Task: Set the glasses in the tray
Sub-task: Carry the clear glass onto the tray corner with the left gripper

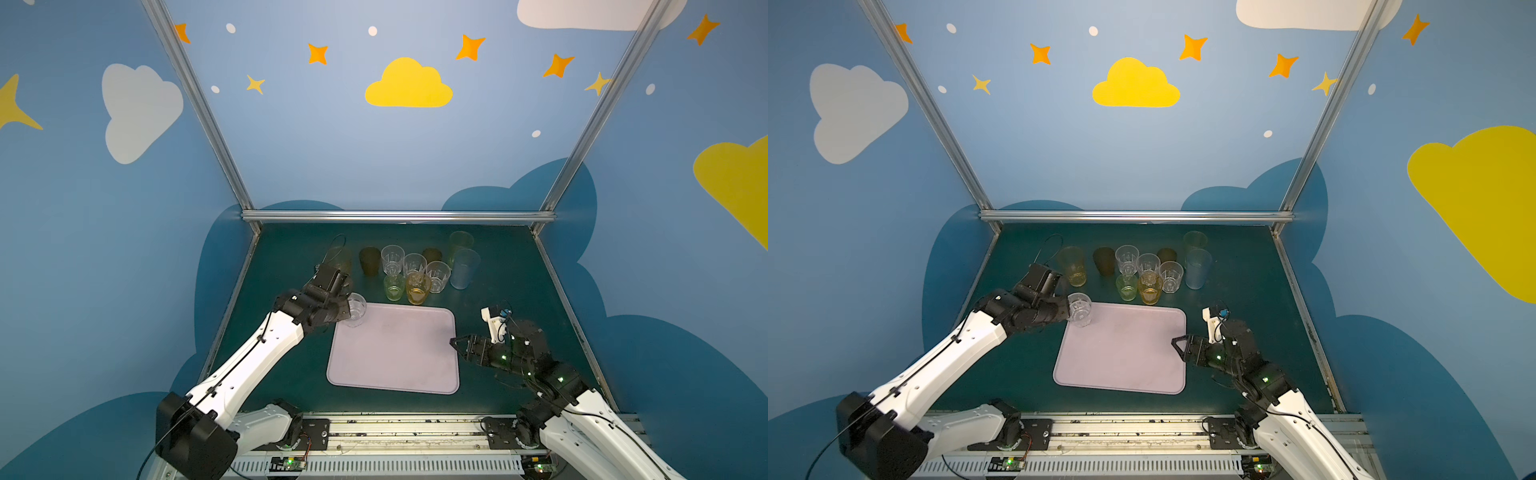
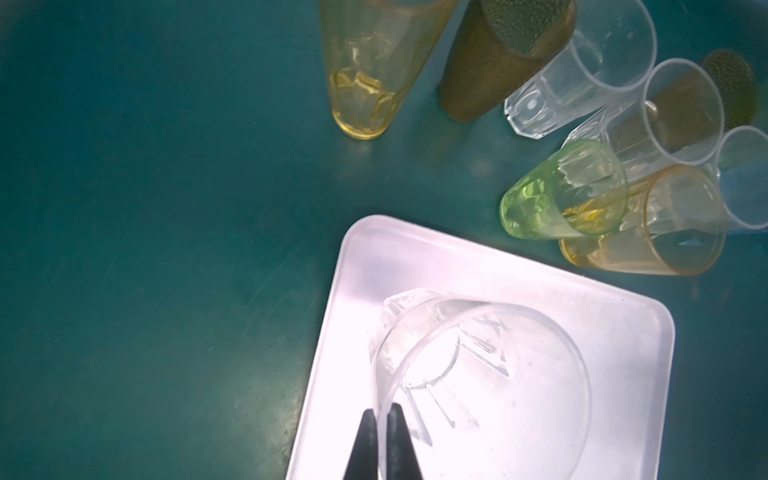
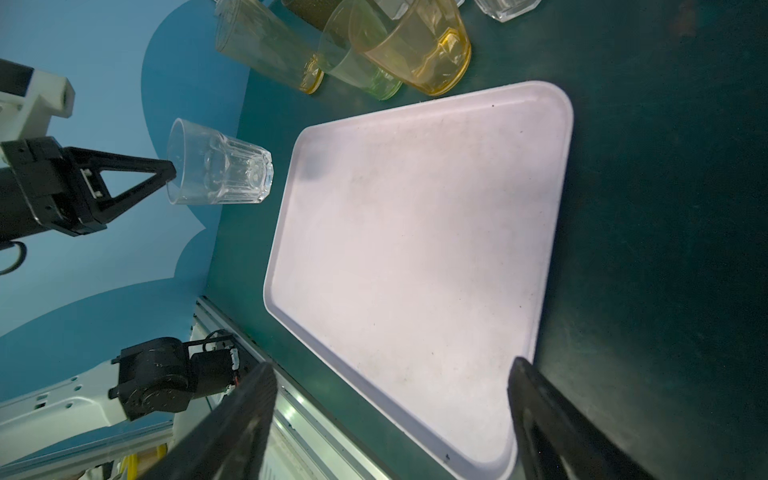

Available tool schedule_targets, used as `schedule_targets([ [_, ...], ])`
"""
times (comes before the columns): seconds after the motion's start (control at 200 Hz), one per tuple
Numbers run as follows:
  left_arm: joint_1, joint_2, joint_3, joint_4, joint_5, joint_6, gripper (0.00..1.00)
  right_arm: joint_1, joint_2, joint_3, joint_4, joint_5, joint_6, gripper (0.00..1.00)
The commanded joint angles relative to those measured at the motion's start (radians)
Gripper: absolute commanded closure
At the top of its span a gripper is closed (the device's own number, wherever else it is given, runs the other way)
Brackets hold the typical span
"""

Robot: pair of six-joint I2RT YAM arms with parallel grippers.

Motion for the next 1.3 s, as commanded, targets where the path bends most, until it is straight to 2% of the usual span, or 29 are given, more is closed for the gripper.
schedule_targets([
  [0.0,-0.008,-0.080,-0.042,-0.085,-0.033,-0.045,0.96,-0.004,0.001,0.020,0.056,-0.035,0.028,0.14],
  [0.23,-0.043,-0.183,-0.147,-0.179,-0.015,-0.135,0.96,-0.003,0.023,0.021,0.084,-0.057,0.040,0.14],
  [0.506,-0.080,-0.264,-0.235,-0.203,0.000,-0.212,0.96,-0.004,0.029,0.008,0.089,-0.052,0.039,0.14],
  [0.601,-0.108,-0.260,-0.254,-0.184,0.002,-0.237,0.96,-0.003,0.028,0.007,0.085,-0.053,0.040,0.14],
  [1.107,-0.137,-0.231,-0.339,-0.123,0.017,-0.277,0.96,-0.004,0.023,-0.008,0.073,-0.049,0.043,0.14],
  [1.137,-0.138,-0.230,-0.338,-0.123,0.016,-0.278,0.91,-0.003,0.024,-0.009,0.074,-0.050,0.044,0.14],
  [1.197,-0.139,-0.235,-0.332,-0.128,0.013,-0.278,0.58,-0.004,0.027,-0.012,0.073,-0.052,0.047,0.14],
  [1.232,-0.141,-0.241,-0.327,-0.133,0.010,-0.278,0.44,-0.004,0.026,-0.010,0.070,-0.052,0.048,0.14],
  [1.297,-0.143,-0.259,-0.320,-0.136,0.002,-0.274,0.30,-0.002,0.024,-0.010,0.065,-0.051,0.048,0.14],
])
